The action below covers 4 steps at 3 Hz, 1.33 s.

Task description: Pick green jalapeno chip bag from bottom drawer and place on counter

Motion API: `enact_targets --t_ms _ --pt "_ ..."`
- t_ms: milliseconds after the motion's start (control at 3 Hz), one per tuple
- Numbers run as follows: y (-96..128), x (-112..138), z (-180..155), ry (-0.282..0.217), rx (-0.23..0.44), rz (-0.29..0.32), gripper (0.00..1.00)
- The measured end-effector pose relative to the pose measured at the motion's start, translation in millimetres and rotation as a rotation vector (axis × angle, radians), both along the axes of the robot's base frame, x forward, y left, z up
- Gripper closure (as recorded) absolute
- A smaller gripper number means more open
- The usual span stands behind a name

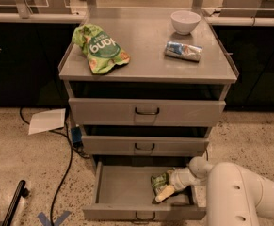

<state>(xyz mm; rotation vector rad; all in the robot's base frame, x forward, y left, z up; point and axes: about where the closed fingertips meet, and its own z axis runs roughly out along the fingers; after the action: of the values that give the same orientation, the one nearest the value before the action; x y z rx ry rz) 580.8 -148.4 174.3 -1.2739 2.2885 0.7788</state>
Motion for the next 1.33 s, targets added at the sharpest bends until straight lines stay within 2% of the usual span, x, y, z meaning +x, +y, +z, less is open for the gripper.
enact_targets --t_ms 667,1000,1333 --pt "7.3 41.2 -25.1 -0.056 -0.049 -0.025 0.0" --pt "18.1 41.8 -46.4 -0.053 -0.077 -0.022 0.0" --pt "25.4 29.4 -72.8 -0.015 -0.1 -0.021 0.0"
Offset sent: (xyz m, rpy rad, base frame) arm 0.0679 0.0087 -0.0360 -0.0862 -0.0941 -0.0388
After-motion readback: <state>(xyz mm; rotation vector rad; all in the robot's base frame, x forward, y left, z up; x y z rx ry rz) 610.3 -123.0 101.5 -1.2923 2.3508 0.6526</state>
